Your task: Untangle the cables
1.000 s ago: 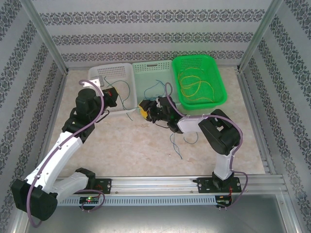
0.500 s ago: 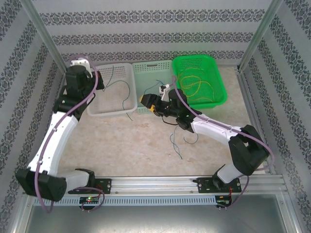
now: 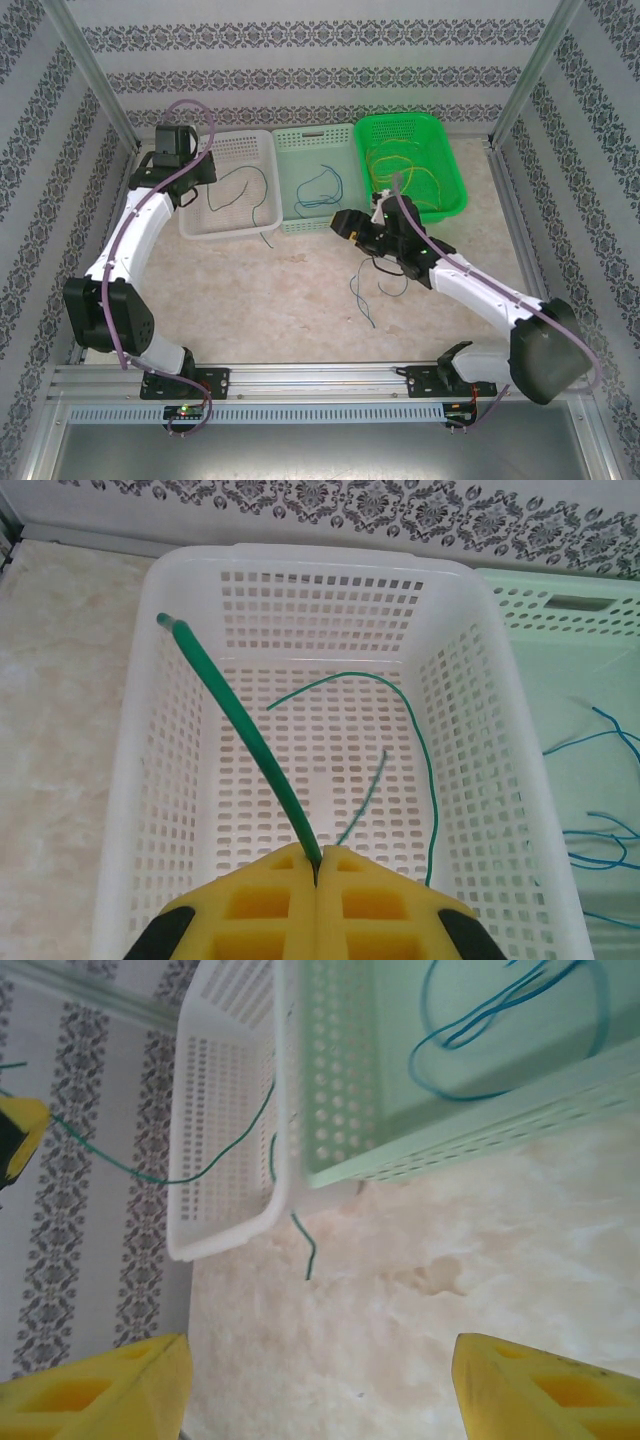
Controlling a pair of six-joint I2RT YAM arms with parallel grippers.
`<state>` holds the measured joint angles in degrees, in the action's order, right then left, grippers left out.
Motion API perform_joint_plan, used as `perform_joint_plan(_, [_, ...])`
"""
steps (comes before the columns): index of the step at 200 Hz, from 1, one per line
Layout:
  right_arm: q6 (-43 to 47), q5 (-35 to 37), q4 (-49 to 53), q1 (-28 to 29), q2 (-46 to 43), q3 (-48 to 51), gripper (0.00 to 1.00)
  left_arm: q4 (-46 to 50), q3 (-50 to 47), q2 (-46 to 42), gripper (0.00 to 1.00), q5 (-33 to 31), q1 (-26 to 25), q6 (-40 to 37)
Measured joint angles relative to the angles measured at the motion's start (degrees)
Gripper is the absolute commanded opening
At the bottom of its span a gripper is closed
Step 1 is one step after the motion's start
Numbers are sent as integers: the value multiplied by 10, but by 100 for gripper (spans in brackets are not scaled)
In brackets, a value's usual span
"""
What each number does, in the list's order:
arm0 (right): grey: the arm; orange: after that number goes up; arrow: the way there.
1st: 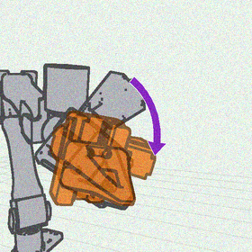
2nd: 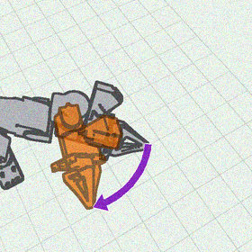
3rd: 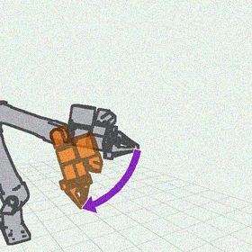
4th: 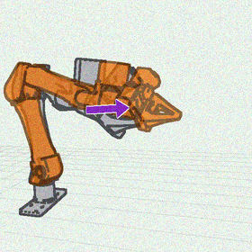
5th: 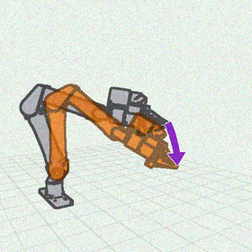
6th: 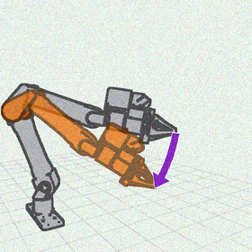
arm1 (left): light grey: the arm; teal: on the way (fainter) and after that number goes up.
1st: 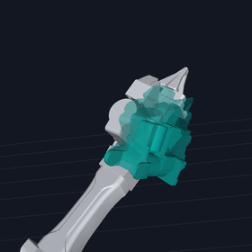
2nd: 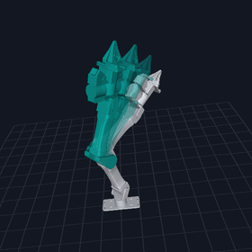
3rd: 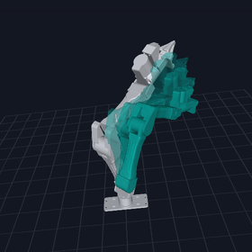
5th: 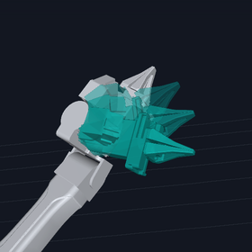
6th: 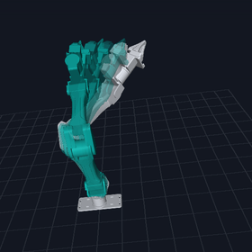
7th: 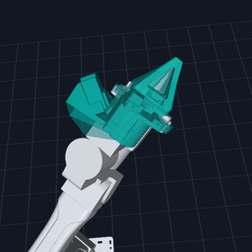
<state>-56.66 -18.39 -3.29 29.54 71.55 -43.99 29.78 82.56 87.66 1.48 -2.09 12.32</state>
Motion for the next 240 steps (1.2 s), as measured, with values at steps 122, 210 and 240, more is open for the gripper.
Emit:
perform_joint_plan(122, [82,78,207,-24,-83,27,67,16,31,41,3,46,18,-6])
perform_joint_plan(210, [106,105,259,-13,-61,5,67,23,40,49,4,95,18,-8])
perform_joint_plan(240, [108,105,260,-13,-58,5,67,54,72,65,4,113,18,-25])
